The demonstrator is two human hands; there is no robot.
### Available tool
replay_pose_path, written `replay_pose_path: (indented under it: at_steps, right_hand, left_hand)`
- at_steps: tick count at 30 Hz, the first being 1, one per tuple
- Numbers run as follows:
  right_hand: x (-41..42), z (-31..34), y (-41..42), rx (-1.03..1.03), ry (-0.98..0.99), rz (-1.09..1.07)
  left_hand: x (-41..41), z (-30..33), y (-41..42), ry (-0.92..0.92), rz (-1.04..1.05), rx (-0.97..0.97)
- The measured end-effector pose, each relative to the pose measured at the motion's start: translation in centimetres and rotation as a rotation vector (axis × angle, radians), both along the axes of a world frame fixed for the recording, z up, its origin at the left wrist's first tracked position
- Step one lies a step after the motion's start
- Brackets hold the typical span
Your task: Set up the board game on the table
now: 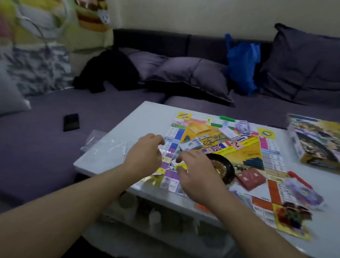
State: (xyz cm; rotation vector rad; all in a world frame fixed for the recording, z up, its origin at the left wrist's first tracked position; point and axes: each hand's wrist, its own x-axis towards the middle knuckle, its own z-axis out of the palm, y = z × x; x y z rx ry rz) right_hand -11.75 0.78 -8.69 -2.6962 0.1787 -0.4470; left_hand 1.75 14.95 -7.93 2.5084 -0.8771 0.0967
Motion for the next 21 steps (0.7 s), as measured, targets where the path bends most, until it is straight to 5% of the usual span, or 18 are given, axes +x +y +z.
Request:
replay_pose_path:
  at_steps: [5,10,17,21]
  right_hand:
    - [4.1,-0.4,7.3,0.002,0.179,0.092]
    - [6.7,-0.9,10.4,0.044,0.237,0.077]
    - [6.7,-0.8,10.5,0.058,0.299,0.047]
    - [5.8,1.0,9.2,0.239,0.125,-0.017]
  left_hand:
    - [5.1,-3.4,8.6,-0.035,0.186,0.103]
    - [9.3,-6.6,12.4,0.150,0.167,0.347]
    - [9.5,-6.4,13.4,-0.042,0.375,-0.030]
    - [6.6,-2.0,11.0,-0.035,0.213,-0.392]
